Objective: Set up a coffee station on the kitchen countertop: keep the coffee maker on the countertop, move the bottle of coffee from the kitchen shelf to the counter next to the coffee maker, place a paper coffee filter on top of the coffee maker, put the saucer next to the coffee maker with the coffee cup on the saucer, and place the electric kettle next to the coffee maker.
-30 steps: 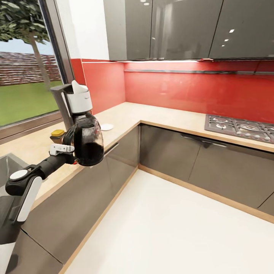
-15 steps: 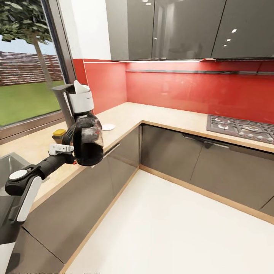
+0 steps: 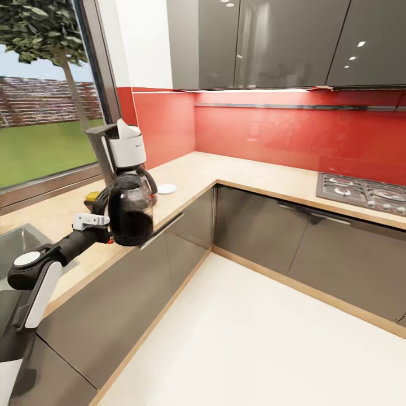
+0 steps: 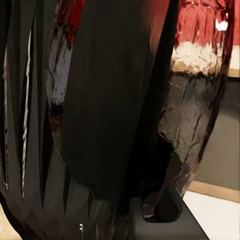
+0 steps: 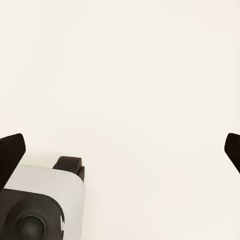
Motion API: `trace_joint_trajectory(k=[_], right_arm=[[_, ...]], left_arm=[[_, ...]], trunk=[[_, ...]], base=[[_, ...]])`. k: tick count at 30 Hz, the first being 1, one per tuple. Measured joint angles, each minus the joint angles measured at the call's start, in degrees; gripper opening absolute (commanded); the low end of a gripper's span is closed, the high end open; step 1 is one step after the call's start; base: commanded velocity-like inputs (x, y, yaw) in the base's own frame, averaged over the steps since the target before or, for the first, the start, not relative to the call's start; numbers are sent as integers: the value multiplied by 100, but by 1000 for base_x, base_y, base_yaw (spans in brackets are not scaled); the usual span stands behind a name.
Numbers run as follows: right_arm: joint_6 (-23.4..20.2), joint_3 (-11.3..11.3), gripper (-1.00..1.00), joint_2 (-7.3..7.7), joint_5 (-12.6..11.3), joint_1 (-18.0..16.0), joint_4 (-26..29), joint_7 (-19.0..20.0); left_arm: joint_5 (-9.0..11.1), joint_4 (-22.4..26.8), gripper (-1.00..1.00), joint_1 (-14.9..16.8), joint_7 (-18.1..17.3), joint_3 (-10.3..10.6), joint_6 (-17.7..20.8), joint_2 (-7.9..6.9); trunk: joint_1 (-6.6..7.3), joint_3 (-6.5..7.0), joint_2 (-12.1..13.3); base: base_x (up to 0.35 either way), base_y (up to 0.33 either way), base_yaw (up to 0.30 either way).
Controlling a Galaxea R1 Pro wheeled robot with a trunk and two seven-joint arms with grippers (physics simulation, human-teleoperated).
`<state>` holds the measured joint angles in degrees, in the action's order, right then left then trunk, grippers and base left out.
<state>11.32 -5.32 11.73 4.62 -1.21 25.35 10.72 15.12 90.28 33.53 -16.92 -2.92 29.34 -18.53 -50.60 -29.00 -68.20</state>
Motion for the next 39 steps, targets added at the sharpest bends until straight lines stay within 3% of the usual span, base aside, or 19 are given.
trace_joint_trajectory(k=[39], right_arm=[[0,0,100,0,1,1,-2,0]], left_arm=[[-2,-34,-100,-1,18,-60,-9,16]], trunk=[[0,0,0]], base=[[54,-12,11]])
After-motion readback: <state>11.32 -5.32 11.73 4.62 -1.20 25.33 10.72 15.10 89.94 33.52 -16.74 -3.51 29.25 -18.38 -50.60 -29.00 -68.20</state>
